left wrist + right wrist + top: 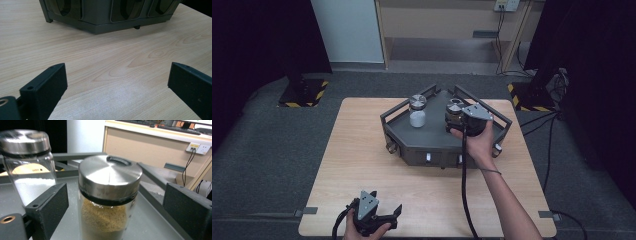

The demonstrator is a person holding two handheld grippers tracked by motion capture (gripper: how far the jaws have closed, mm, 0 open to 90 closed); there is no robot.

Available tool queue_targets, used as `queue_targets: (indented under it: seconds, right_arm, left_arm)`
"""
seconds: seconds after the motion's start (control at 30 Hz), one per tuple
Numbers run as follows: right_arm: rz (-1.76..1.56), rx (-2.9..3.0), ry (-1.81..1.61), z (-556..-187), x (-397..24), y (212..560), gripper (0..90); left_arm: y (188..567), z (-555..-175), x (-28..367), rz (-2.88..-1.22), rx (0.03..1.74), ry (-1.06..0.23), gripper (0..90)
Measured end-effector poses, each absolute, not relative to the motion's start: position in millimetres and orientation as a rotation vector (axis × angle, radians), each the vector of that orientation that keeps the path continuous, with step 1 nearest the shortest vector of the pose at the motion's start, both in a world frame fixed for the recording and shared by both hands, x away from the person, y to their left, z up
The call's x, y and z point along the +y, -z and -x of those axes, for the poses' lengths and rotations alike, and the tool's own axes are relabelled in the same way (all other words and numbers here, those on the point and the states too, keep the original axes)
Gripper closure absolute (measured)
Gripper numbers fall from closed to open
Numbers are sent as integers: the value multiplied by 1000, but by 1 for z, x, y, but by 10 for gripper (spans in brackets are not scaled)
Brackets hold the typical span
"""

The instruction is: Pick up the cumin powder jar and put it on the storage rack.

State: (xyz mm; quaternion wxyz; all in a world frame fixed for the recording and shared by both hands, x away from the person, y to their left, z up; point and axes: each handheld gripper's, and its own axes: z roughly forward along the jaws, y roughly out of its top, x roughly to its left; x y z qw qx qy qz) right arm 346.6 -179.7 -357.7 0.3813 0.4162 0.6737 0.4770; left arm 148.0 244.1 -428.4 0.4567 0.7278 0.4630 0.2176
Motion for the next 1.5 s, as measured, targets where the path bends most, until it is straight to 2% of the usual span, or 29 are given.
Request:
queue_targets:
  seconds: [1.5]
  right_arm:
    - [-1045,1649,-1348,-243,-214,342,56]
  left_arm:
    - [427,-134,237,-1775,1139,-590,16]
